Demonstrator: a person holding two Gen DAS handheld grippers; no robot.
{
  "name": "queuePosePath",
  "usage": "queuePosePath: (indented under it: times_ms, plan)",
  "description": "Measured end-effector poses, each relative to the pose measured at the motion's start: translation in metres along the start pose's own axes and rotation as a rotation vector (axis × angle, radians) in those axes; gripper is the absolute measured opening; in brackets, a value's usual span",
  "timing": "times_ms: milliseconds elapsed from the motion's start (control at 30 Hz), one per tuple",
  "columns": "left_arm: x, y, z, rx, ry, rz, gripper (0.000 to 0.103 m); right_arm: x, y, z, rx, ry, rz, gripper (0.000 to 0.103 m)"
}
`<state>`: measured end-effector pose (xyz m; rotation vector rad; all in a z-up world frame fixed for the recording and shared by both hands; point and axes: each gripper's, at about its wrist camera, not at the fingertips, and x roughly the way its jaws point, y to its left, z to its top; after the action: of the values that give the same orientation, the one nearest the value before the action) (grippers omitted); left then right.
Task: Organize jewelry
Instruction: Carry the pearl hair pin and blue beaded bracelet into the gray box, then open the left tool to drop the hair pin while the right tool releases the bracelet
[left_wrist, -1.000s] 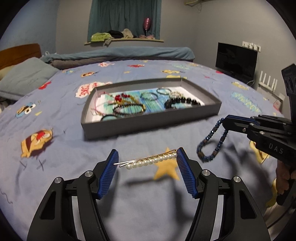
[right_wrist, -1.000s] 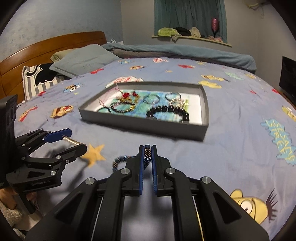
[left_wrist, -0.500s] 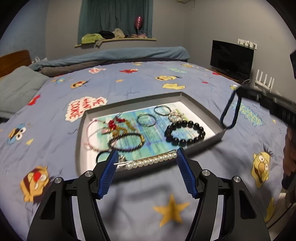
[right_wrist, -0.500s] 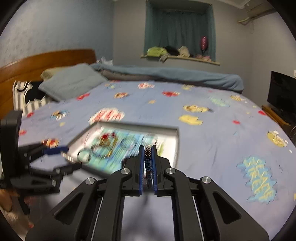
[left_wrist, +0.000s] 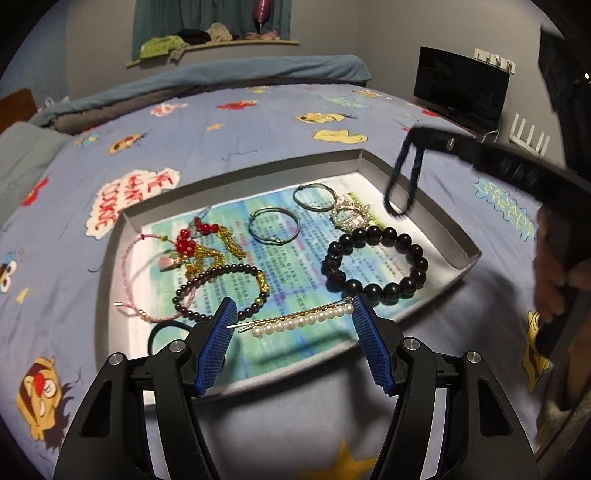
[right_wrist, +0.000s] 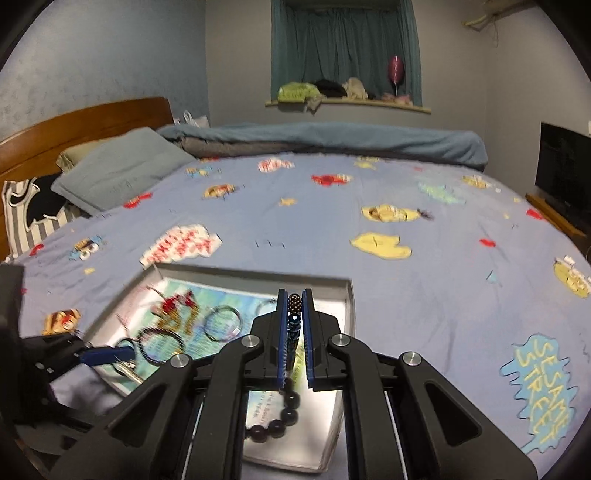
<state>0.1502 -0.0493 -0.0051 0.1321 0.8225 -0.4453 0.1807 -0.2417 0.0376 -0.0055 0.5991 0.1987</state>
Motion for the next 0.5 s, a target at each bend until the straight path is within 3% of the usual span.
queuePosePath:
  times_ms: [233,500]
  plan:
    - [0.019,0.011,0.008,-0.006,0.065,-0.053,0.066,0.025,-0.008,-0.011,0.022,0.052,0.000,0.007]
    - [0.032,0.015,0.006,-0.051,0.052,-0.086,0.067,0.044,-0.009,-0.016,0.018,0.111,-0.020,0.007]
